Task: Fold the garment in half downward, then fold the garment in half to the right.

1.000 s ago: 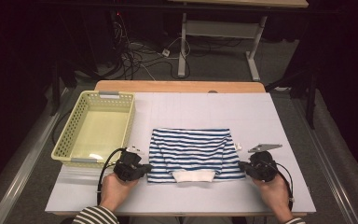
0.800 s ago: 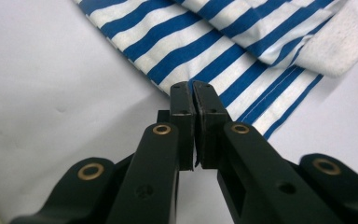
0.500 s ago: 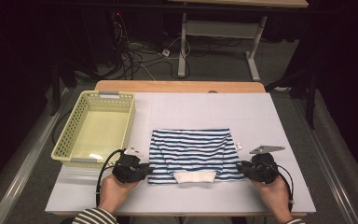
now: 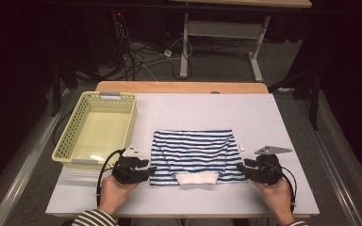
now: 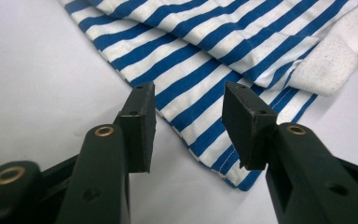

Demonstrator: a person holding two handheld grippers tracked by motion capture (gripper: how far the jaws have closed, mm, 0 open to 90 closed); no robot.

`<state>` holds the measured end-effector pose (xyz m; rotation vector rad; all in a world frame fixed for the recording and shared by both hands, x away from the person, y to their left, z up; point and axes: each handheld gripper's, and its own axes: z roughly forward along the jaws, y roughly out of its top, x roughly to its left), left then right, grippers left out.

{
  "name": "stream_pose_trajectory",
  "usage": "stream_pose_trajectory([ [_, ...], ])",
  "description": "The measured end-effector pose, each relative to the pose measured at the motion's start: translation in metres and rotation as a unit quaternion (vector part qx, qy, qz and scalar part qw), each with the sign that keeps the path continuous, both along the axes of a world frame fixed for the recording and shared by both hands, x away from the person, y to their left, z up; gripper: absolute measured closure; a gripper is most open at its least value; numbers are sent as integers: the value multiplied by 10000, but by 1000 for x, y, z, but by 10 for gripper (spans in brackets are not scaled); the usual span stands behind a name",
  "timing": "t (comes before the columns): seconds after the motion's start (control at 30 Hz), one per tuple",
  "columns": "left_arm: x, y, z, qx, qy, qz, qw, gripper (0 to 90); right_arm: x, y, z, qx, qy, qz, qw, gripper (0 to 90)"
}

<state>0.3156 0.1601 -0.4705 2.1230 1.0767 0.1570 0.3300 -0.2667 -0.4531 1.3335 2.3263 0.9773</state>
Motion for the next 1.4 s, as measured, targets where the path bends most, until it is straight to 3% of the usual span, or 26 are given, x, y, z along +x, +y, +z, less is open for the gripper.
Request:
stream_pose_trajectory([
  [0.47,1,-2,1,42,-87,-22,10000,503,-1,3,1,43,-87,3,10000,547],
  [0.63,1,-3,3,55,-218,-51,9997,503,-1,4,1,45,-88,52,9999,548],
  [0.87,2,-4,7,-81,-306,-41,9995,491,-2,7,2,69,-145,129,9998,549],
  [1.2,4,-7,15,-61,-497,-1,9987,465,-5,10,2,60,-216,322,9992,545],
  [1.4,10,-15,21,-87,-602,-110,9981,453,-5,12,1,88,-196,326,9992,543],
])
